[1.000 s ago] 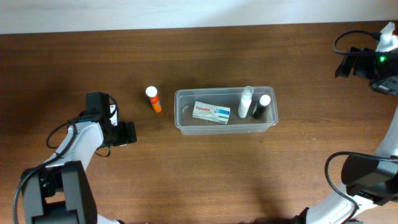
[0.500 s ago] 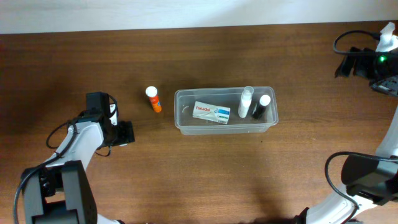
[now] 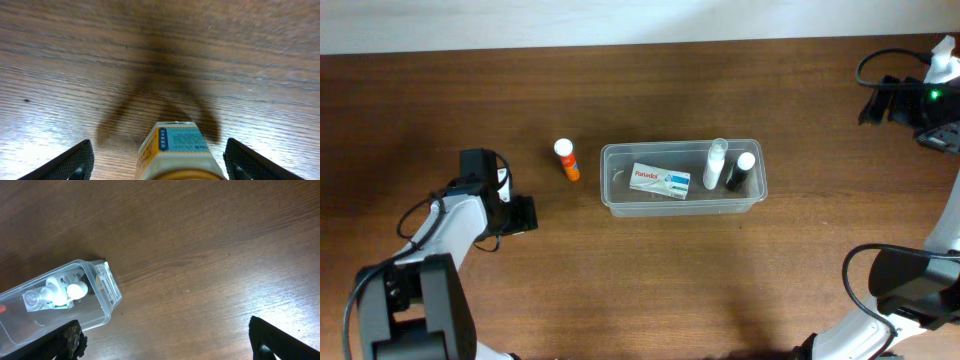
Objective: Pack container
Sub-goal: 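Lower the left gripper and grasp the gold-capped jar, then carry the jar over the container and lower it inside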
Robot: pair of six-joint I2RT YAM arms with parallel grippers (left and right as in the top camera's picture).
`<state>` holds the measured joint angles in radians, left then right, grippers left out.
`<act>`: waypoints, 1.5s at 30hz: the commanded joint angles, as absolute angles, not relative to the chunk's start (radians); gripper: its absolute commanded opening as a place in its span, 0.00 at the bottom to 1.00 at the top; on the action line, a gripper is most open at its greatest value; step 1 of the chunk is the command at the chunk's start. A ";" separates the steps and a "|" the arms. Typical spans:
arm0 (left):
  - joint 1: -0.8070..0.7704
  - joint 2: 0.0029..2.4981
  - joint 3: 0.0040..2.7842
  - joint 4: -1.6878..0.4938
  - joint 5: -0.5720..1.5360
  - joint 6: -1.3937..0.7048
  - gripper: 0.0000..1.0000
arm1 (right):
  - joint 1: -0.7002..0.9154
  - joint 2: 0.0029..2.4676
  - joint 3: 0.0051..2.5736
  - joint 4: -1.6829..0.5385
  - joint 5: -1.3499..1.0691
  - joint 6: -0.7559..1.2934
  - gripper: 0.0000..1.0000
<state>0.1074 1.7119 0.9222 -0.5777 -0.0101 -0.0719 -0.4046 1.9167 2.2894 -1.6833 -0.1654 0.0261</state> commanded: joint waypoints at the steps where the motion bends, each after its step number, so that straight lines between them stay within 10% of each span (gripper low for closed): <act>1: 0.107 1.751 0.936 -0.574 0.007 -0.074 0.84 | -0.406 1.909 2.285 -1.683 -0.156 0.031 0.98; 11: 0.107 1.752 0.937 -0.561 0.007 -0.075 0.83 | -0.406 1.909 2.285 -1.683 -0.156 0.031 0.98; 27: 0.107 1.752 0.938 -0.558 0.007 -0.074 0.44 | -0.406 1.909 2.285 -1.683 -0.156 0.031 0.98; 45: 0.106 1.752 1.140 -0.777 0.060 -0.075 0.40 | -0.406 1.909 2.285 -1.684 -0.156 0.031 0.98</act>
